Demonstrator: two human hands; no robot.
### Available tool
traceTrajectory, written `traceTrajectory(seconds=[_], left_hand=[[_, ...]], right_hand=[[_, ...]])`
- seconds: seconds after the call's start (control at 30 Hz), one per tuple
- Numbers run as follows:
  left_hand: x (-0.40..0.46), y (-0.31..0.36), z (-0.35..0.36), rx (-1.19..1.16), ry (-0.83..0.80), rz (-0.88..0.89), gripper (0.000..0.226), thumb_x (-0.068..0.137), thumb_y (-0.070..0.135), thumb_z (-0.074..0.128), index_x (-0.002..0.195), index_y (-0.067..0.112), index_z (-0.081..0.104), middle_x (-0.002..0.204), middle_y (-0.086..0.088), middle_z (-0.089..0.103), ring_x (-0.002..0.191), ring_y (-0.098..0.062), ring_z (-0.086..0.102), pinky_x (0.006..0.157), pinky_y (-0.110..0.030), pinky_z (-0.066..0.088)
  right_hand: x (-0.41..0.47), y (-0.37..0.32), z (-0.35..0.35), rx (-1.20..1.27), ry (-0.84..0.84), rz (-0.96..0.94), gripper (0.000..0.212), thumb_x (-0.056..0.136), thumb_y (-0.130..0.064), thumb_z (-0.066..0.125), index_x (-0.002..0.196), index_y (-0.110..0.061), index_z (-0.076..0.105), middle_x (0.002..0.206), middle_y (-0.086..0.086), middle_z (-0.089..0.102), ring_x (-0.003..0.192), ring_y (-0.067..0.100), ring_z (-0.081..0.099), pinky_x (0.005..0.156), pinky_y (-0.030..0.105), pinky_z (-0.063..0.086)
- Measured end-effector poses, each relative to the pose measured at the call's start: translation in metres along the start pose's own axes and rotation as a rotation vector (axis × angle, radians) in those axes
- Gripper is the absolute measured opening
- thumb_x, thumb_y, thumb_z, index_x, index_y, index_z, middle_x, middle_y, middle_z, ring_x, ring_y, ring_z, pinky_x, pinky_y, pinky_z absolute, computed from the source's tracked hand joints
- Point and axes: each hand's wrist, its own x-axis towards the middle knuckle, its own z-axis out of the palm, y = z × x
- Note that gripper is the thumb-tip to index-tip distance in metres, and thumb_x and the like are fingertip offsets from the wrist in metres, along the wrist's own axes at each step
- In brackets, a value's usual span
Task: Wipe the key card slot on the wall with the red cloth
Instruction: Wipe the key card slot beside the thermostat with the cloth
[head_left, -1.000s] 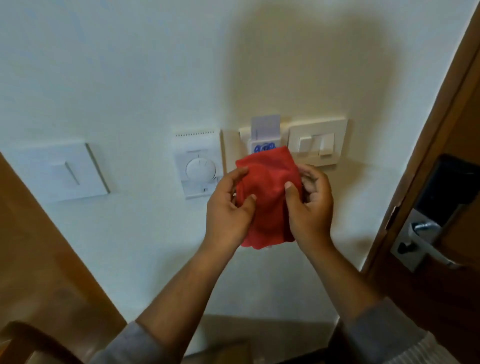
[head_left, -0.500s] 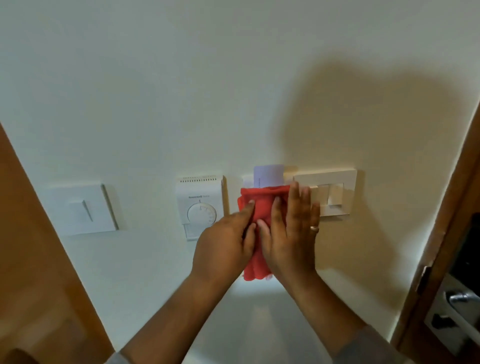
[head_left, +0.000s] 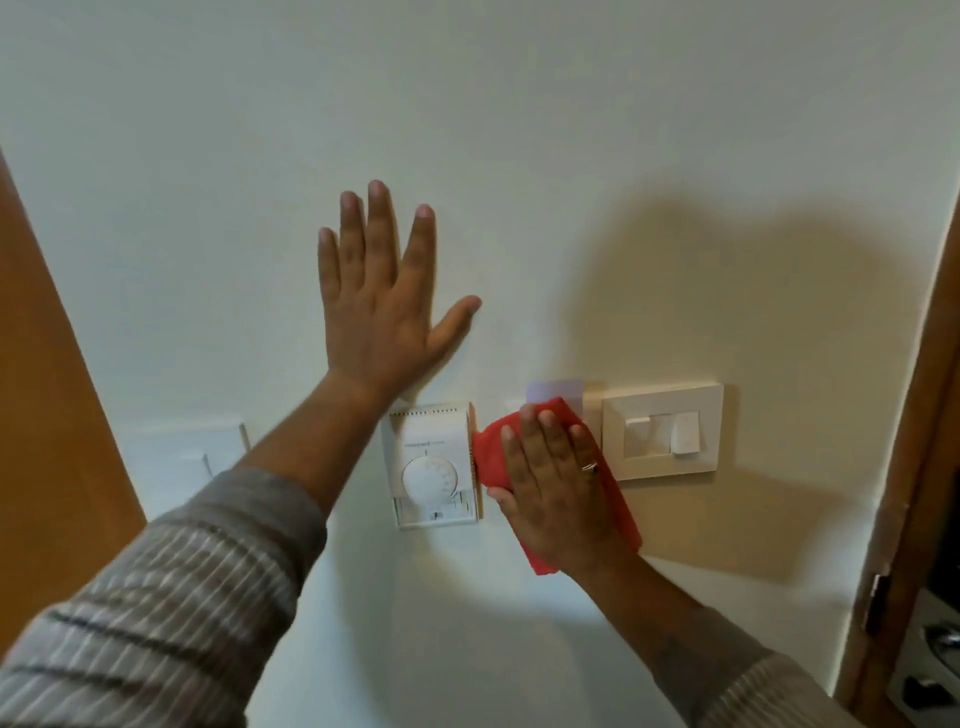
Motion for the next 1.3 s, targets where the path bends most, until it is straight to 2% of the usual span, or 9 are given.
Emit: traceTrajectory(seconds=[0.13,0.27,0.4,0.57,0.73,0.9,1.03,1.13,1.3], left_hand=[[0.001,-0.002,0.013,0.048,0.075,0.017,0.09,0.096,0.075,0.037,0.16,0.013,0.024,0.164,-0.03,0.022,0.152,-0.05,0.02,0.122,-0.064,0.014],[-0.001,-0.001,0.02,0.036,0.105,0.012,0.089,0.095,0.075,0.036,0.16,0.014,0.025,0.163,-0.03,0.023,0.151,-0.05,0.021,0.122,-0.063,0.014],[0.0,0.001,0.024,0.054,0.132,-0.004,0.091,0.094,0.077,0.035,0.16,0.015,0.025,0.162,-0.03,0.026,0.15,-0.051,0.023,0.121,-0.063,0.015],[0.0,0.0,0.027,0.091,0.163,-0.01,0.092,0.092,0.079,0.034,0.159,0.015,0.027,0.161,-0.03,0.029,0.149,-0.051,0.026,0.121,-0.063,0.016],[0.002,0.001,0.027,0.097,0.158,-0.038,0.096,0.091,0.081,0.033,0.159,0.013,0.025,0.162,-0.027,0.028,0.15,-0.05,0.025,0.121,-0.062,0.015],[0.0,0.004,0.022,0.086,0.146,-0.063,0.099,0.092,0.08,0.034,0.158,0.008,0.026,0.163,-0.028,0.026,0.15,-0.05,0.024,0.122,-0.064,0.016],[-0.004,0.007,0.02,0.081,0.148,-0.101,0.102,0.091,0.08,0.035,0.158,0.004,0.025,0.163,-0.029,0.026,0.15,-0.051,0.023,0.122,-0.064,0.016],[-0.005,0.012,0.02,0.068,0.133,-0.132,0.103,0.091,0.08,0.035,0.158,0.003,0.023,0.163,-0.029,0.024,0.151,-0.051,0.022,0.122,-0.064,0.014],[-0.006,0.013,0.012,0.053,0.084,-0.124,0.104,0.092,0.081,0.032,0.159,0.003,0.019,0.165,-0.029,0.02,0.152,-0.051,0.018,0.123,-0.064,0.013]], right_hand=[[-0.011,0.021,0.003,0.027,0.064,-0.169,0.066,0.1,-0.049,0.046,0.147,-0.004,0.033,0.151,0.018,0.03,0.152,0.033,0.006,0.12,0.047,0.016],[-0.007,0.02,-0.003,0.067,0.029,-0.068,0.073,0.101,-0.052,0.044,0.151,-0.003,0.024,0.155,0.019,0.025,0.152,0.033,0.009,0.121,0.048,0.018],[0.0,0.002,0.0,0.07,-0.002,0.017,0.073,0.103,-0.053,0.032,0.153,-0.001,0.019,0.159,0.017,0.018,0.152,0.034,0.004,0.124,0.048,0.008],[-0.012,0.036,0.001,0.055,0.052,-0.239,0.076,0.096,-0.052,0.056,0.148,-0.002,0.032,0.153,0.018,0.03,0.146,0.035,0.025,0.124,0.046,0.009],[0.0,0.012,0.004,0.057,0.011,-0.018,0.082,0.097,-0.055,0.044,0.153,-0.001,0.019,0.162,0.019,0.015,0.153,0.032,-0.005,0.124,0.047,0.0],[-0.008,0.018,0.005,0.027,0.063,-0.272,0.075,0.1,-0.055,0.045,0.151,-0.004,0.03,0.156,0.014,0.029,0.146,0.034,0.027,0.124,0.047,0.011],[0.0,0.03,0.003,0.107,0.1,-0.145,0.077,0.099,-0.055,0.048,0.151,-0.002,0.027,0.156,0.017,0.027,0.146,0.035,0.026,0.124,0.046,0.013],[0.006,0.014,0.003,0.102,0.034,-0.022,0.081,0.101,-0.057,0.034,0.155,-0.001,0.013,0.16,0.017,0.013,0.149,0.037,0.015,0.124,0.047,0.005],[-0.005,0.029,0.0,0.051,0.055,-0.227,0.078,0.098,-0.056,0.046,0.151,-0.002,0.026,0.154,0.017,0.027,0.145,0.035,0.026,0.121,0.047,0.015]])
